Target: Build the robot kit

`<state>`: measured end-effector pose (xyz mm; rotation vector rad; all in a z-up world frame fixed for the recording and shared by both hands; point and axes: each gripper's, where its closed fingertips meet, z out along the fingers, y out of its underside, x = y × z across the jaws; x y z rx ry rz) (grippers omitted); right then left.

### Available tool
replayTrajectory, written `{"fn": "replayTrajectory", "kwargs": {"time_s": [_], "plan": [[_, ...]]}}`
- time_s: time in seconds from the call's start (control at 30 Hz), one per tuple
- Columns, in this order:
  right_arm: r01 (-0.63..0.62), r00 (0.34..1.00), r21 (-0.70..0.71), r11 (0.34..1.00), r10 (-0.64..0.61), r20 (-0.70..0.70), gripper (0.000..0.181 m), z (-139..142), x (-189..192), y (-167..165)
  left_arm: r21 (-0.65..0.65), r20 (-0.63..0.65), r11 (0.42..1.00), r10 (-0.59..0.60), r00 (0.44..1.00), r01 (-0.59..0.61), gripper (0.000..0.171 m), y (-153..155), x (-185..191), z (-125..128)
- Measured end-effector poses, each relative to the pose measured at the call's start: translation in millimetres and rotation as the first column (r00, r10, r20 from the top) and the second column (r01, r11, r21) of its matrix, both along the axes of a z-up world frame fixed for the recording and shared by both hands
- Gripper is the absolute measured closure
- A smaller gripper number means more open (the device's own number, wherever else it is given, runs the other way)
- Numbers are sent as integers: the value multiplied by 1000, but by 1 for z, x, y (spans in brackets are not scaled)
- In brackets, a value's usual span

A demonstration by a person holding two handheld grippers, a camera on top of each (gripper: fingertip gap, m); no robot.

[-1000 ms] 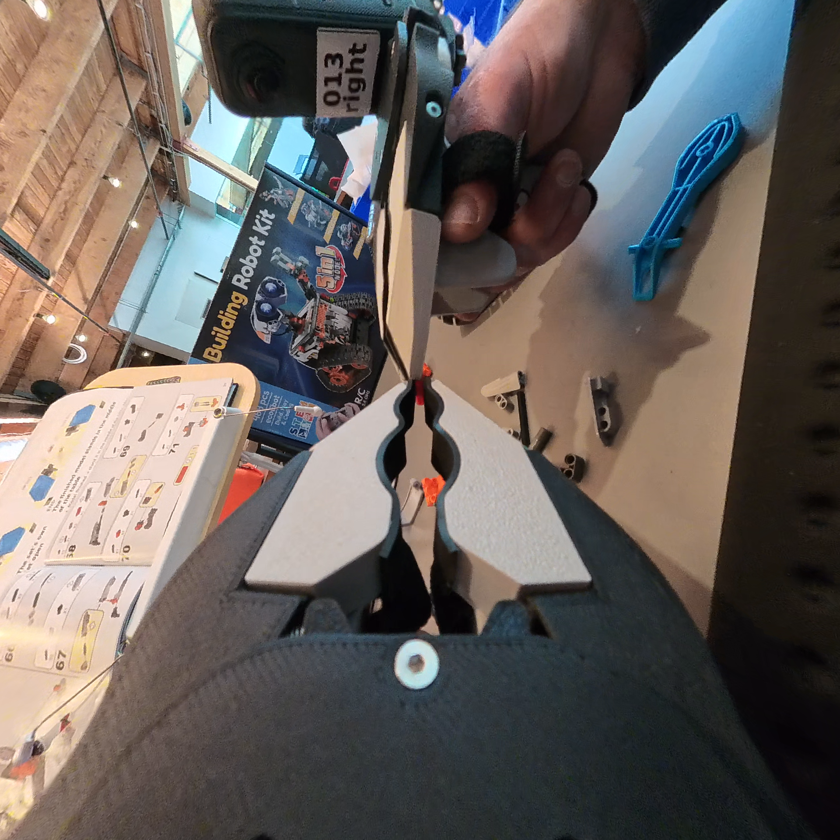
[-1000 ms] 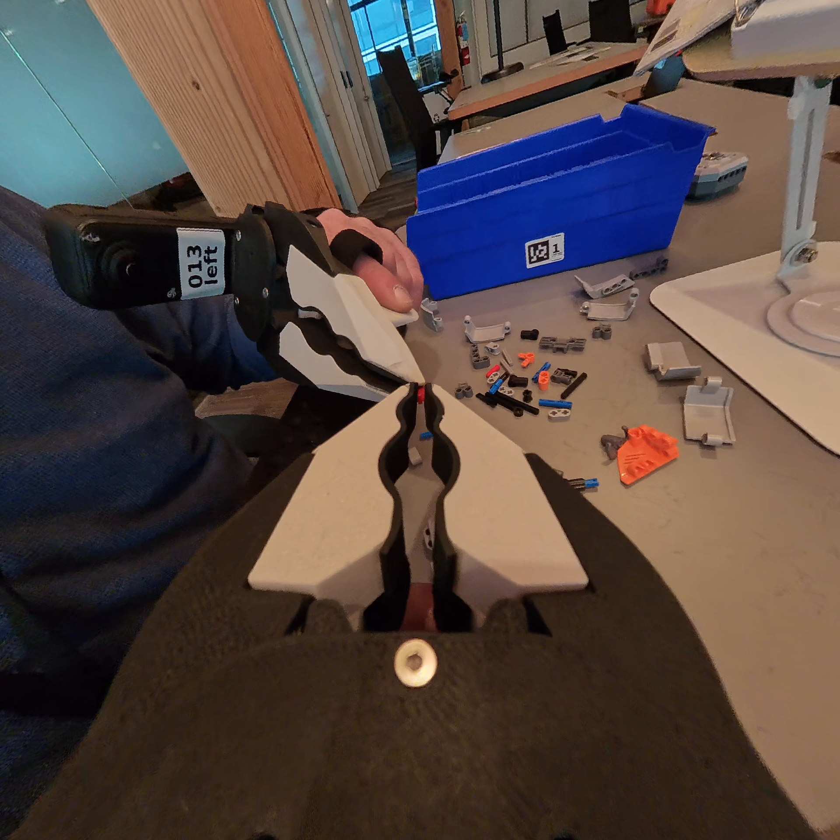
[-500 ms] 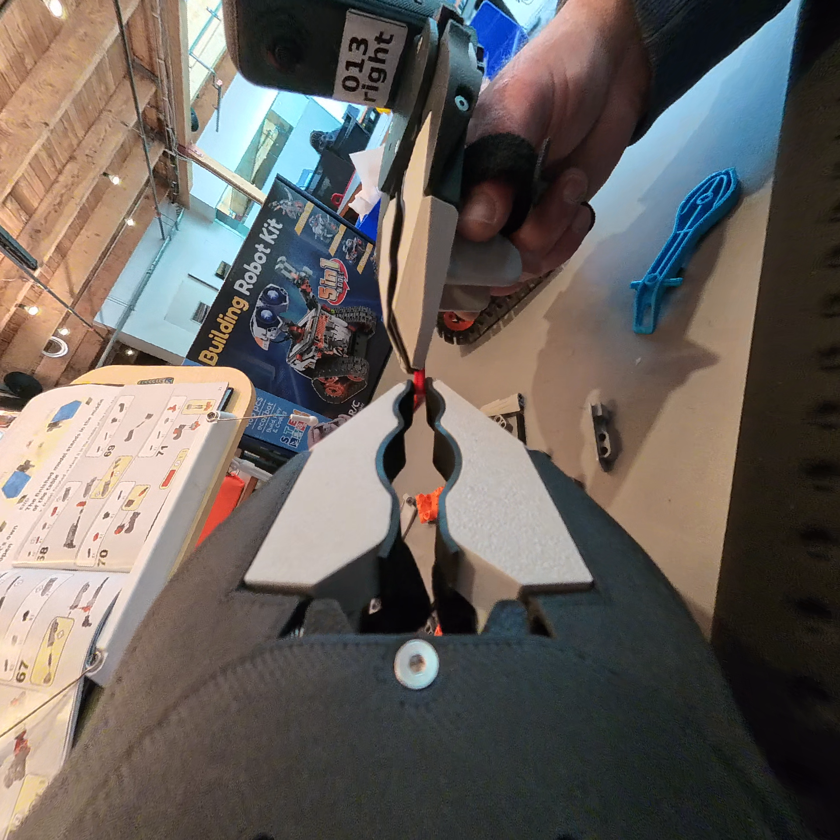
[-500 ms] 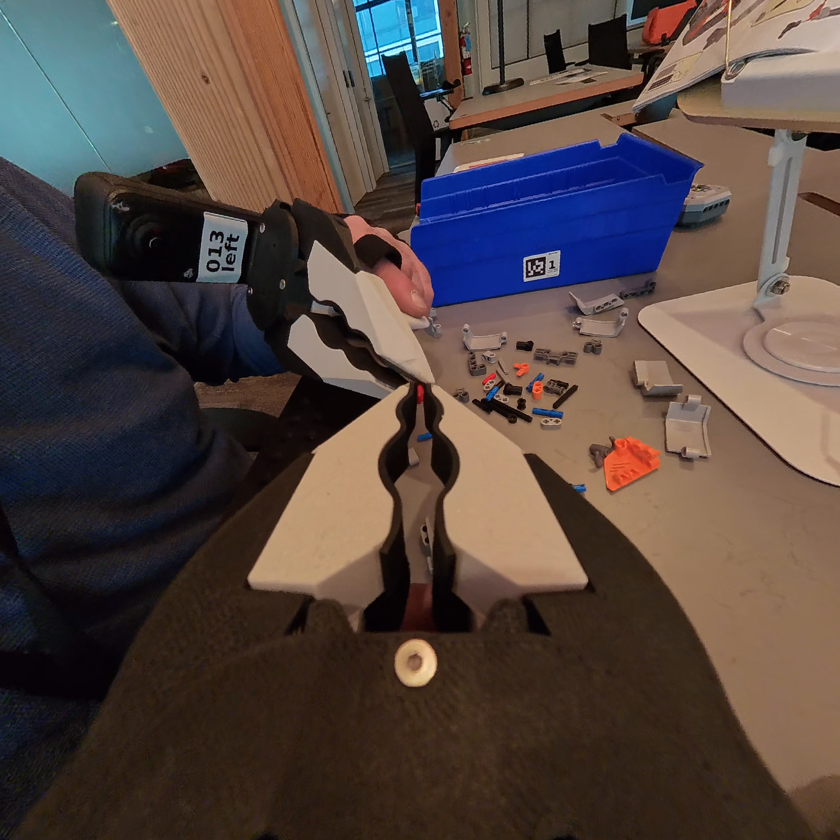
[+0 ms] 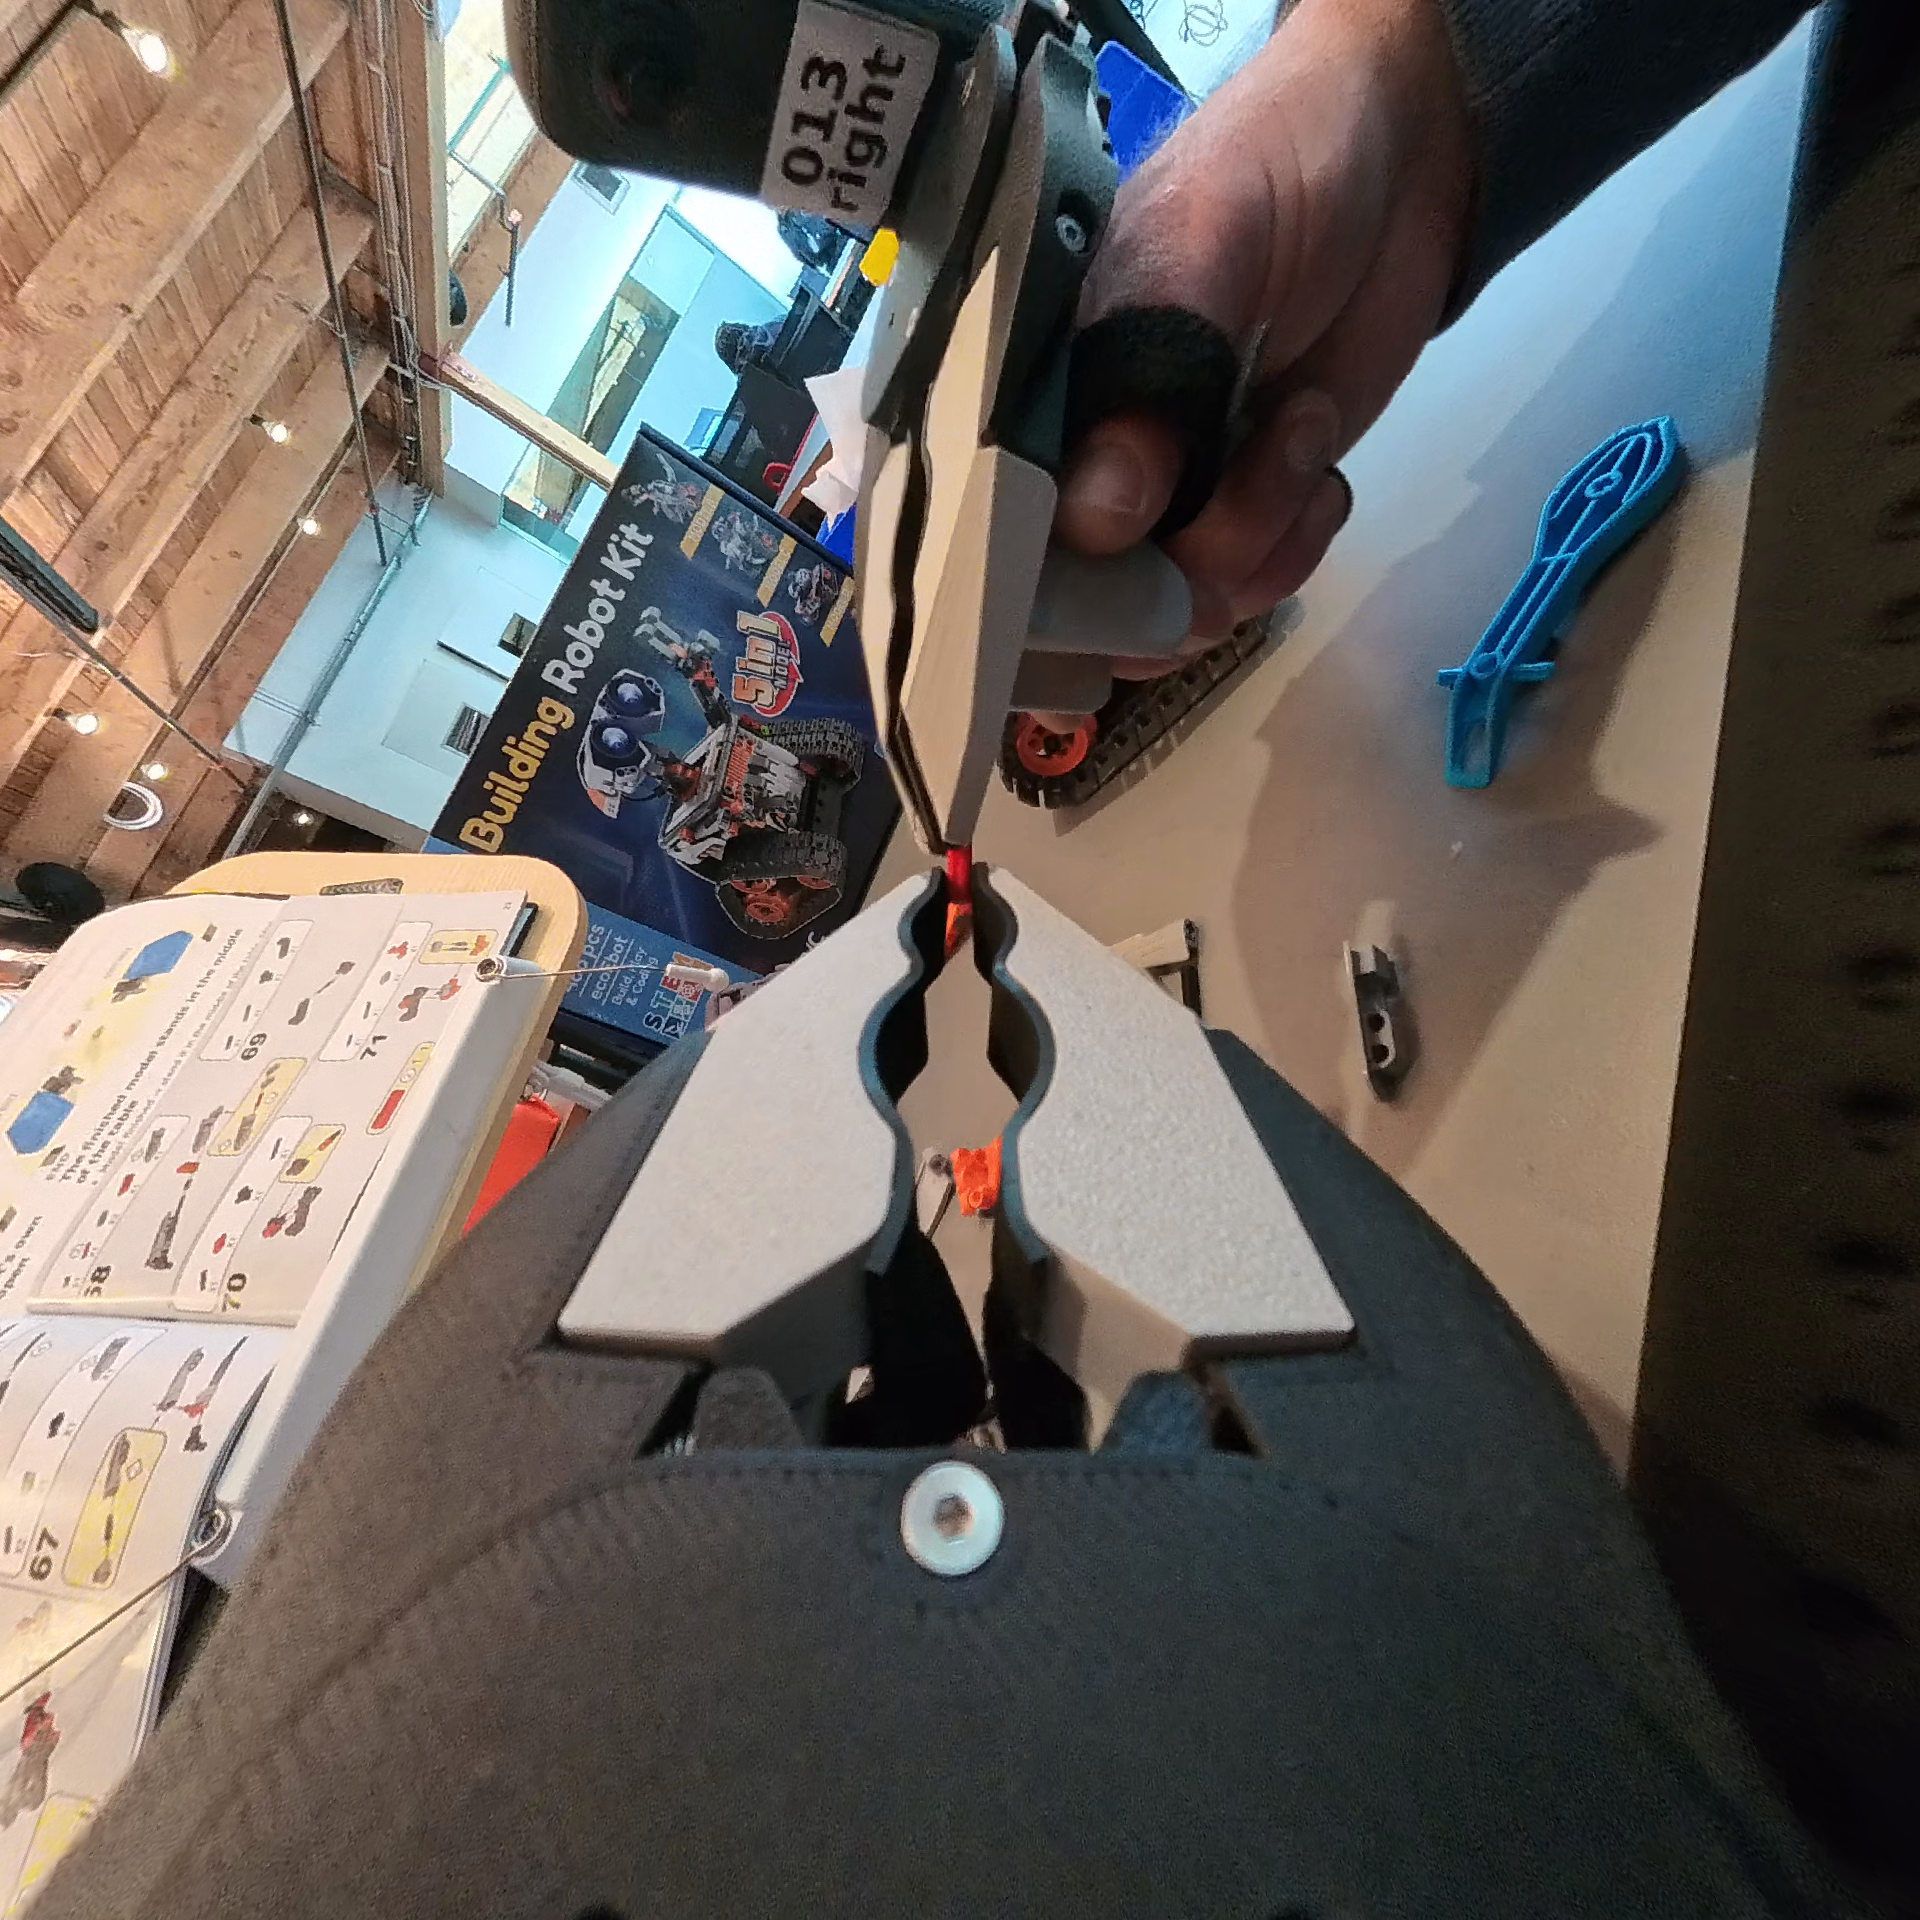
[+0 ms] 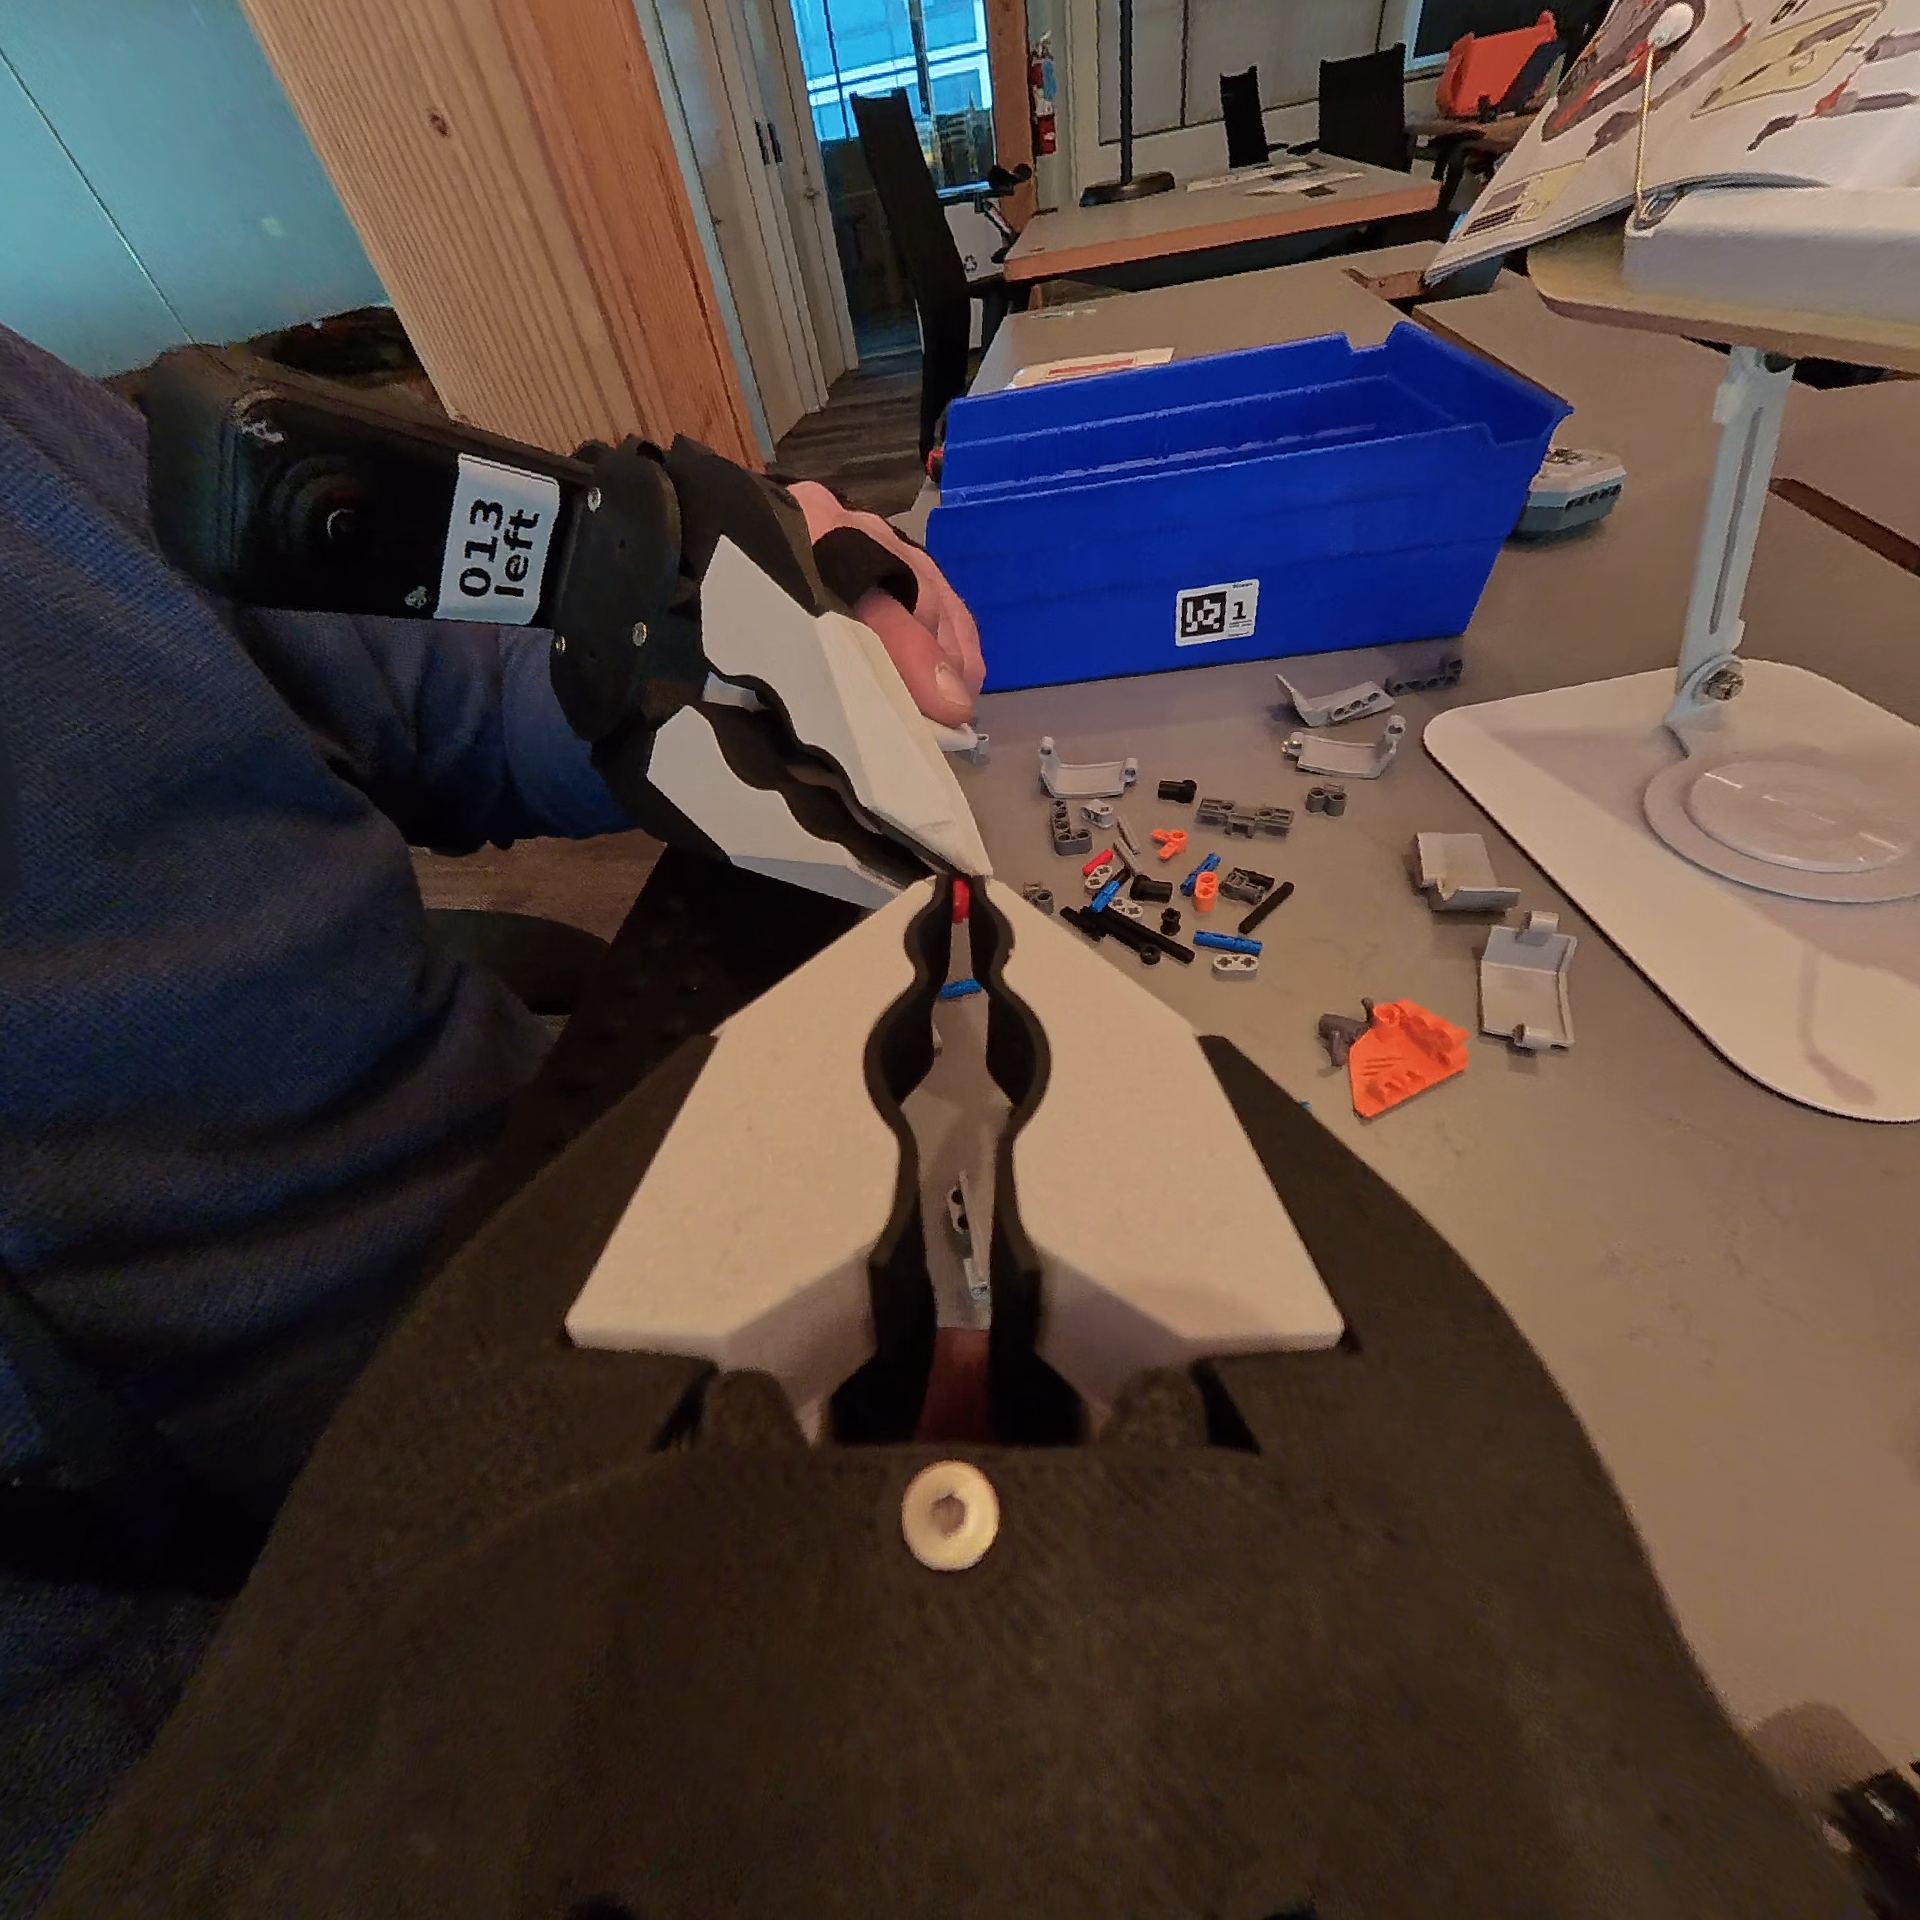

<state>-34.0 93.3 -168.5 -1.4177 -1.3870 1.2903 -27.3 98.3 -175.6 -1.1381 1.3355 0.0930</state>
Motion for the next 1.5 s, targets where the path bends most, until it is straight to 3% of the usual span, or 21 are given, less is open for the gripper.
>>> {"fn": "replayTrajectory", "kwargs": {"time_s": [0.17, 0.23, 0.33, 0.43, 0.57, 0.77, 0.93, 1.17, 1.37, 1.5], "plan": [[11, 1000, 33, 999, -12, 19, 181, 1, 9, 0, -88, 31, 996, -13, 999, 16, 168, -1, 7, -3], [43, 999, 63, 997, -44, 24, 181, 3, 16, 4, -176, 34, 984, -19, 999, 25, 157, -2, 7, -8], [73, 997, 80, 994, -75, 28, 181, 6, 29, 9, -435, -27, 900, -51, 998, 35, 148, -8, 9, -41], [88, 994, 91, 992, -93, 54, 181, -1, 38, 12, -563, -111, 826, -78, 991, 2, 146, -14, 12, -68], [77, 992, 79, 994, -84, 94, 181, -16, 44, 8, -616, -220, 785, -89, 971, -67, 145, -12, 17, -94], [66, 991, 81, 995, -74, 110, 181, -25, 50, 4, -671, -277, 732, -101, 956, -117, 165, -11, 25, -119], [60, 991, 88, 994, -70, 118, 181, -30, 55, 3, -622, -241, 779, -94, 966, -80, 166, -6, 30, -113], [30, 994, 133, 991, -43, 100, 181, -28, 54, -7, -447, -15, 889, -116, 993, 97, 166, -4, 40, -60], [15, 993, 169, 986, -35, 117, 181, -32, 52, -11, -327, 43, 933, -145, 988, 151, 166, -10, 40, -38], [14, 995, 187, 982, -32, 95, 181, -27, 50, -13, -316, 60, 935, -151, 987, 162, 167, -11, 39, -34]]}}
